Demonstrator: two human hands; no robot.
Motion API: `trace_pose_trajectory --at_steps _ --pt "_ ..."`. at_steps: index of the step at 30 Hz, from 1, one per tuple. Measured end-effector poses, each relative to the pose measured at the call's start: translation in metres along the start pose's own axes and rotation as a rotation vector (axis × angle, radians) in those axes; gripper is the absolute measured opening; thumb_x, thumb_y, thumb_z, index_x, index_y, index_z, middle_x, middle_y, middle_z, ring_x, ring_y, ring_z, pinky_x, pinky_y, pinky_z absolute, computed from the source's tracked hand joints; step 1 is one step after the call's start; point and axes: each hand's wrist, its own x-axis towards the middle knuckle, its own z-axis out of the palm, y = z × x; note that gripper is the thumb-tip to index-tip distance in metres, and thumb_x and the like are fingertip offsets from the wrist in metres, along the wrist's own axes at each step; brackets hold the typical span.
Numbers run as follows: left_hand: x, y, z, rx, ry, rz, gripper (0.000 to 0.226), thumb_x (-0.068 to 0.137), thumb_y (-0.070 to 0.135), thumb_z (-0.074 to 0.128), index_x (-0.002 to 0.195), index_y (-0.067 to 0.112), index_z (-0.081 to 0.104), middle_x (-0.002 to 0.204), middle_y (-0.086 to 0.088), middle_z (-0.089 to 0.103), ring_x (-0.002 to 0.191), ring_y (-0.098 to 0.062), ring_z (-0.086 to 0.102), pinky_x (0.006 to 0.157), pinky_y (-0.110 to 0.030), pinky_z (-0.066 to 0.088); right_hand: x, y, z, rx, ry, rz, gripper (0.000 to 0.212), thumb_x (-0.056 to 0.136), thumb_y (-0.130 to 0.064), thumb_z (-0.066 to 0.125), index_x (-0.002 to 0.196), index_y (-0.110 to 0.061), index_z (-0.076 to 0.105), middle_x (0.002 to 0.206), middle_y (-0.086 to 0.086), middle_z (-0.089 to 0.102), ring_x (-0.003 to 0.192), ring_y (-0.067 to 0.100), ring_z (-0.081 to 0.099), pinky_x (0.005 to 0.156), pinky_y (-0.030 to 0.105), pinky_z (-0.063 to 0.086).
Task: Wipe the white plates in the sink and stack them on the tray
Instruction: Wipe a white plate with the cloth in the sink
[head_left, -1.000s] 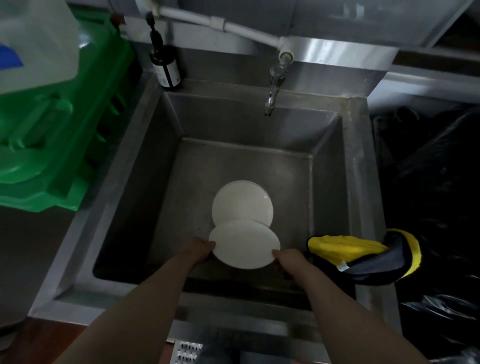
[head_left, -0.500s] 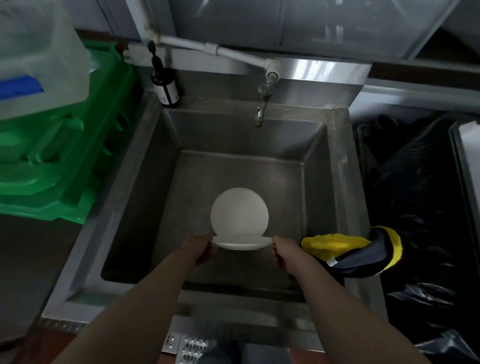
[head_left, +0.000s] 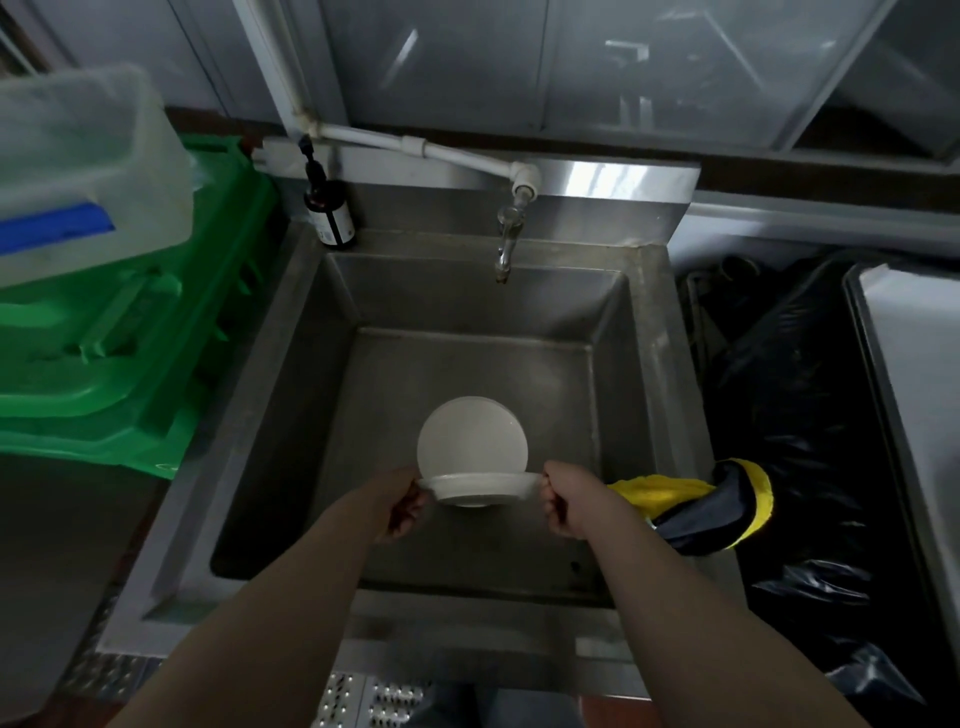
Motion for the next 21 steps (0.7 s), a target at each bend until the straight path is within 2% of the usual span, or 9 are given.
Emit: trace_pose_trajectory --at_steps 4,8,12,15,17,19,21 --pt "-0.007 0.006 -0.004 -0.032 0.006 0.009 0.041 0.101 0.030 0.046 0.062 0.018 0.047 0.044 0.003 0.053 0.052 -0.012 0.042 0.050 -0.021 0.029 -0.006 -0.005 0.002 0.015 -0.011 -0.006 0.036 0.098 -0.027 0.038 0.063 -0.021 0.046 0.041 -0.007 0.038 0.045 0.009 0.034 0.038 0.015 0.027" --pt "-0.011 0.010 -0.009 -0.014 0.007 0.032 0.043 0.102 0.031 0.044 0.062 0.017 0.048 0.045 0.003 0.058 0.040 -0.009 0.046 0.042 -0.015 0.031 -0.014 -0.006 0.002 0.019 -0.008 -0.020 0.035 0.097 -0.026 0.038 0.063 -0.020 0.046 0.041 -0.007 0.038 0.046 0.009 0.034 0.041 0.015 0.027" --pt "-0.018 0.007 -0.005 0.040 -0.012 0.132 0.038 0.102 0.023 0.049 0.069 0.007 0.060 0.045 0.000 0.063 0.033 -0.005 0.055 0.047 -0.019 0.040 -0.023 -0.001 -0.001 -0.041 0.003 -0.066 0.036 0.097 -0.024 0.041 0.061 -0.019 0.044 0.051 -0.002 0.041 0.051 0.010 0.035 0.049 0.019 0.027" --pt "-0.015 0.002 -0.005 0.039 0.057 0.201 0.034 0.101 0.019 0.054 0.076 0.000 0.065 0.048 -0.006 0.064 0.038 -0.012 0.059 0.045 -0.021 0.045 -0.025 0.004 -0.004 -0.101 0.008 -0.142 0.035 0.101 -0.027 0.042 0.069 -0.015 0.049 0.060 0.001 0.050 0.054 0.009 0.041 0.052 0.020 0.030" --pt "-0.014 0.000 -0.006 0.040 0.100 0.262 0.030 0.100 0.015 0.055 0.076 0.000 0.064 0.058 -0.013 0.065 0.049 -0.019 0.060 0.044 -0.023 0.047 -0.025 0.005 -0.006 -0.137 0.014 -0.217 0.033 0.100 -0.024 0.042 0.073 -0.011 0.054 0.061 0.004 0.057 0.052 0.010 0.040 0.050 0.020 0.030" --pt "-0.012 -0.005 -0.008 0.094 0.123 0.335 0.038 0.101 0.018 0.056 0.066 0.005 0.063 0.063 -0.015 0.065 0.056 -0.022 0.058 0.054 -0.029 0.051 -0.026 0.006 -0.009 -0.165 0.014 -0.303 0.029 0.099 -0.022 0.044 0.078 -0.008 0.058 0.063 0.006 0.061 0.052 0.011 0.041 0.047 0.021 0.031" --pt "-0.013 -0.009 -0.010 0.133 0.146 0.383 0.041 0.101 0.025 0.058 0.064 0.008 0.065 0.058 -0.010 0.065 0.062 -0.026 0.060 0.071 -0.038 0.054 -0.029 0.008 -0.011 -0.183 0.008 -0.394 0.026 0.099 -0.022 0.045 0.082 -0.010 0.060 0.066 0.006 0.062 0.054 0.012 0.044 0.049 0.022 0.033"
